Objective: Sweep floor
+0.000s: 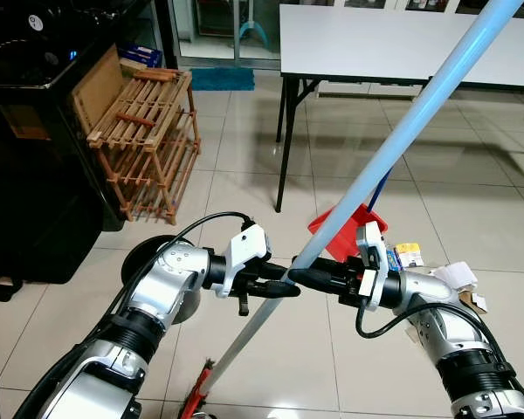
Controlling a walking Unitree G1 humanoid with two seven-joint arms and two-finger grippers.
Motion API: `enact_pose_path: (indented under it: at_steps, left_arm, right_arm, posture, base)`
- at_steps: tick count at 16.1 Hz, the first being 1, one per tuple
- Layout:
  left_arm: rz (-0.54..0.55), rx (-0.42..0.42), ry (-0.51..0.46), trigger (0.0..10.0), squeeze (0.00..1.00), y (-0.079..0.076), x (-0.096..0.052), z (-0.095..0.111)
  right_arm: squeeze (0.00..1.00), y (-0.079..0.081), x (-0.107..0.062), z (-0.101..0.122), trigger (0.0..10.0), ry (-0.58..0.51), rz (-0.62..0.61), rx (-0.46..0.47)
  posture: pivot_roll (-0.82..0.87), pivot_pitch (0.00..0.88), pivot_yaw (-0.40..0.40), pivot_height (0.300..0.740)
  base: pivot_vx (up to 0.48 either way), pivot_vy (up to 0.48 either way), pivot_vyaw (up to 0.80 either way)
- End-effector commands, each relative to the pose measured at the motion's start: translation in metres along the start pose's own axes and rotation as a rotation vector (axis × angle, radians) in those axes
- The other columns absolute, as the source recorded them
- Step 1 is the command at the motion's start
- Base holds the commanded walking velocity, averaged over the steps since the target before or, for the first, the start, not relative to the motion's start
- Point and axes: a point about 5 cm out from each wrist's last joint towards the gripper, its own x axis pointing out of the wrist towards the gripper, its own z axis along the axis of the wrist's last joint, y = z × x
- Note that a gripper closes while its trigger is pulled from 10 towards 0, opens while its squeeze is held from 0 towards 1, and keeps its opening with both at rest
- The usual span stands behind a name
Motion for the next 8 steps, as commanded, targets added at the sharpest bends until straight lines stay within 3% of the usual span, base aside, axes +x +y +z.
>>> enact_pose_path:
  at_steps: [1,8]
  left_arm:
    - [-0.072,0.02,0.011,0.0,0.0,-0.0069,0.0069,0.0013]
    - [-0.084,0.02,0.013,0.0,0.0,-0.008,0.0062,0.0013]
  right_arm:
    - [0.0,0.0016,0.0031,0.0118,10.0,-0.049,0.014,-0.034]
    - [0.0,0.0016,0.003,0.0104,10.0,-0.042,0.015,-0.031]
  posture:
    - [-0.01,0.119,0.015,0.74]
    - [-0.01,0.117,0.013,0.74]
  base:
    - [0.0,0.0,0.0]
    - [0.0,0.0,0.0]
